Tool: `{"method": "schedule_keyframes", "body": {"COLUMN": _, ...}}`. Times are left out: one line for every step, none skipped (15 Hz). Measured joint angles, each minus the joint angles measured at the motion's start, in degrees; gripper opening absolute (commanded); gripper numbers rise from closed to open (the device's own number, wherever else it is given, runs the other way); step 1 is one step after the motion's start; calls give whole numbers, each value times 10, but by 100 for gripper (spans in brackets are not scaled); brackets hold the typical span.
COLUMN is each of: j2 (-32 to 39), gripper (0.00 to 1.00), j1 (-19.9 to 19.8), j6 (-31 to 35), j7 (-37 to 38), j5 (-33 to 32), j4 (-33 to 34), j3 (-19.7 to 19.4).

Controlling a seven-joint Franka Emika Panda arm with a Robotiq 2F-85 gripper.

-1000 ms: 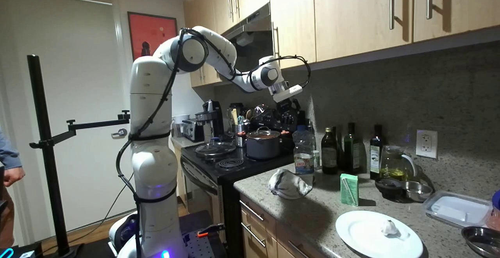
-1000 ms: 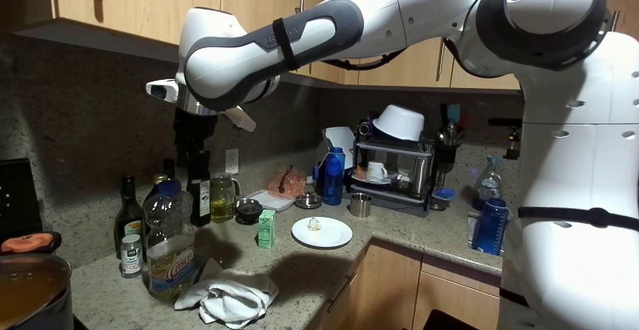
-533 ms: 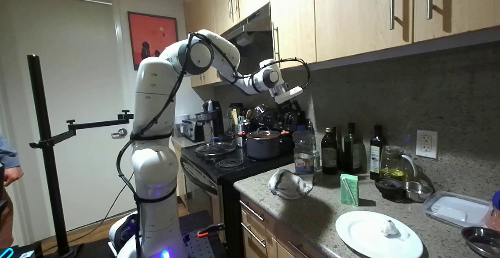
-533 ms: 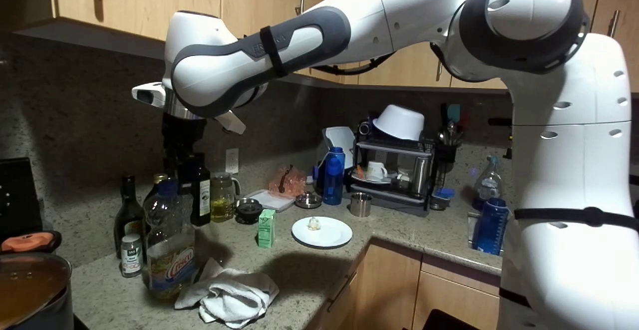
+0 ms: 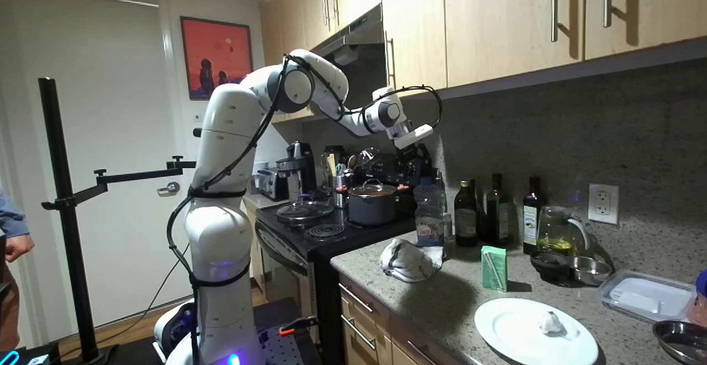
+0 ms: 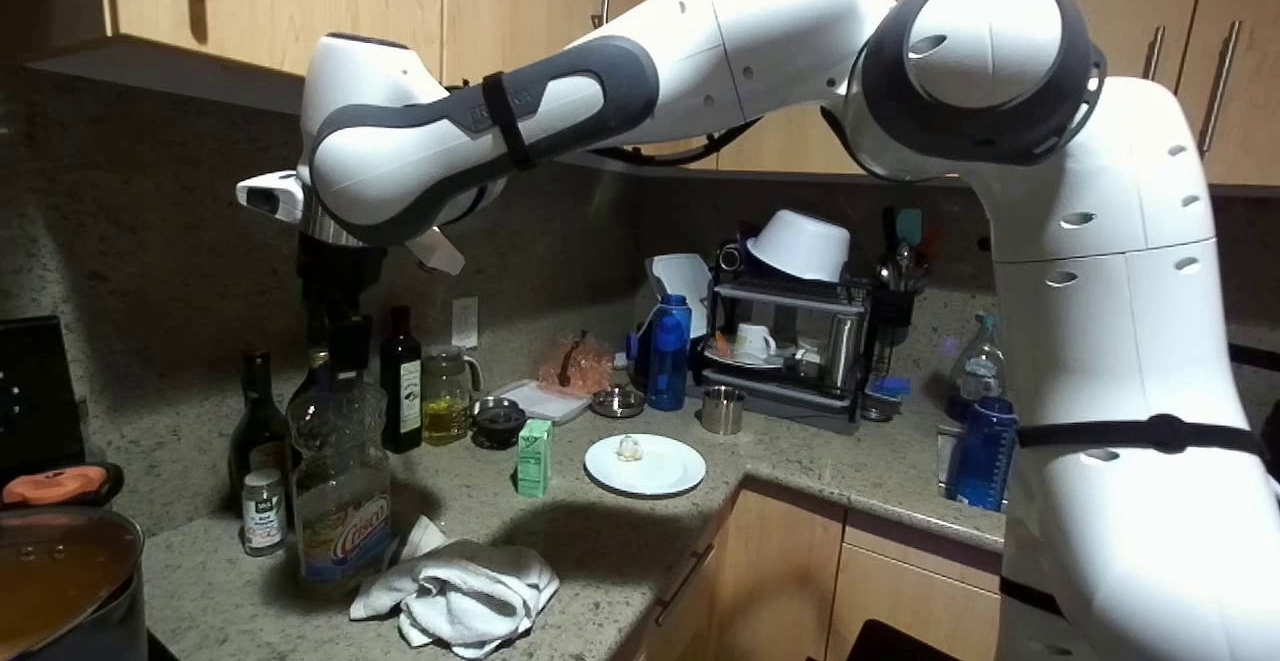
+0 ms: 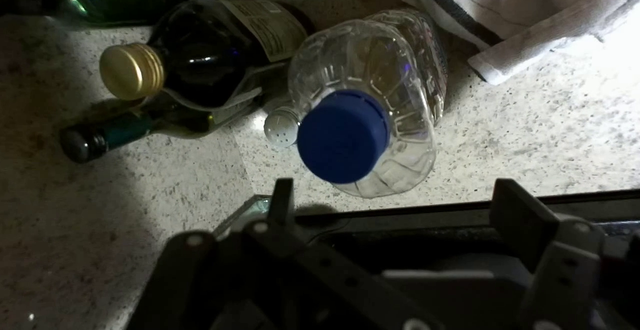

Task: Pick the container of cooking oil and put it on the plate

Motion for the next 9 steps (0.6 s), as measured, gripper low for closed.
{"method": "schedule_keyframes", "body": {"j2": 5, "gripper": 100, "j1": 0, "j6": 0, "j7": 0, "j5": 0, "j4": 2, "j3": 0}}
{"method": "schedule_keyframes", "body": {"j2": 9, "gripper": 100, "j1": 0, "j6": 0, "j7": 0, "j5": 0, "j4": 3, "j3": 0}}
{"method": "schedule_keyframes", "body": {"j2": 13, "gripper": 100, "j1": 0, "j6": 0, "j7": 0, "j5": 0, "j4": 4, "j3": 0}}
{"method": "schedule_keyframes", "body": {"j2": 16, "gripper": 100, "j1": 0, "j6": 0, "j7": 0, "j5": 0, "j4": 5, "j3": 0}}
{"method": "schedule_keyframes", "body": {"j2": 19, "gripper": 100, "j1": 0, "j6": 0, "j7": 0, "j5": 0, "j4": 6, "j3": 0}}
{"method": "schedule_keyframes", "body": {"j2": 21, "gripper": 100, "j1": -1, "j6": 0, "j7": 0, "j5": 0, "j4": 6, "j3": 0}}
{"method": "schedule_keyframes", "body": {"j2": 22, "gripper": 100, "j1": -2, "j6": 0, "j7": 0, "j5": 0, "j4": 7, "j3": 0}}
{"method": "schedule_keyframes", "body": {"j2": 22, "gripper": 100, "j1": -3, "j6": -1, "j7": 0, "j5": 0, "j4": 7, "j3": 0}}
{"method": "schedule_keyframes", "body": {"j2": 22, "gripper": 100, "j1": -3, "j6": -1, "j7": 0, "j5": 0, "j4": 7, "j3": -1}}
